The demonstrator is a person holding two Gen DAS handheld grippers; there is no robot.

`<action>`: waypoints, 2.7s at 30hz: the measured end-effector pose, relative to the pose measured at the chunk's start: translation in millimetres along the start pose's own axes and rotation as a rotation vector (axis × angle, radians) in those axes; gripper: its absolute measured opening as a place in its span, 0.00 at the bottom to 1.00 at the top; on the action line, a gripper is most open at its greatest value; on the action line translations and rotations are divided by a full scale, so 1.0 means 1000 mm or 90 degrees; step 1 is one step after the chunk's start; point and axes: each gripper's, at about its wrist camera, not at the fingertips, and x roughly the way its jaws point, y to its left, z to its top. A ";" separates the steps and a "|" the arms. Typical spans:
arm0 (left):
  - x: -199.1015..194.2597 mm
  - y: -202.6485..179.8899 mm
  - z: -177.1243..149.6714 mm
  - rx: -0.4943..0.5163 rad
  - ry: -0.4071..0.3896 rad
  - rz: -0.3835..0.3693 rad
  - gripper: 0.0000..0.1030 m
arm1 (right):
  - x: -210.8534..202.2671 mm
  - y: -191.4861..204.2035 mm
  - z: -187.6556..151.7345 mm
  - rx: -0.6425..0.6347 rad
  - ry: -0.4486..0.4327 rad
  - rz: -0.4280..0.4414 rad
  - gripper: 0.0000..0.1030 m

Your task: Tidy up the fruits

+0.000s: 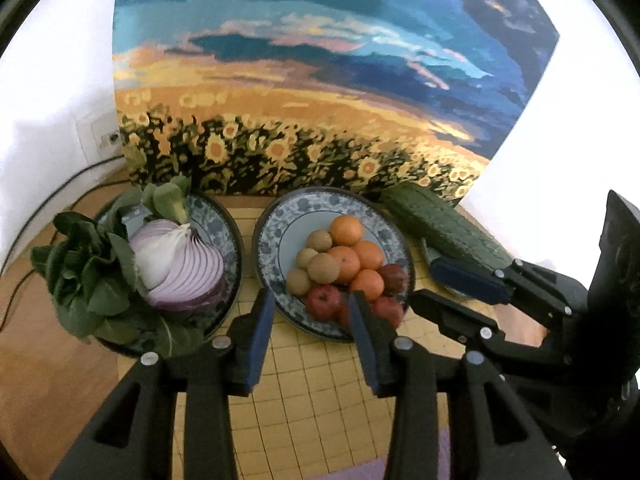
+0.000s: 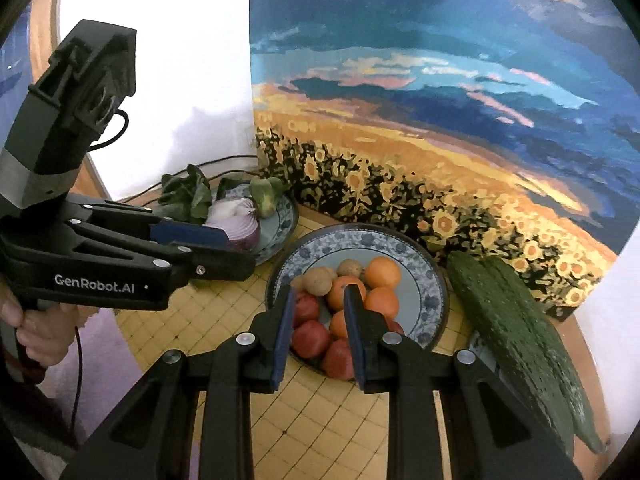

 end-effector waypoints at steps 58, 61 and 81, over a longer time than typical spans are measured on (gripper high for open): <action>-0.066 -0.060 -0.119 0.041 0.023 0.019 0.43 | -0.130 0.034 -0.103 0.164 -0.025 0.000 0.26; -0.063 -0.060 -0.127 0.041 0.035 0.019 0.43 | -0.128 0.035 -0.111 0.174 -0.011 0.004 0.26; -0.035 -0.046 -0.178 0.046 0.169 -0.014 0.43 | -0.120 0.049 -0.163 0.275 0.131 -0.037 0.26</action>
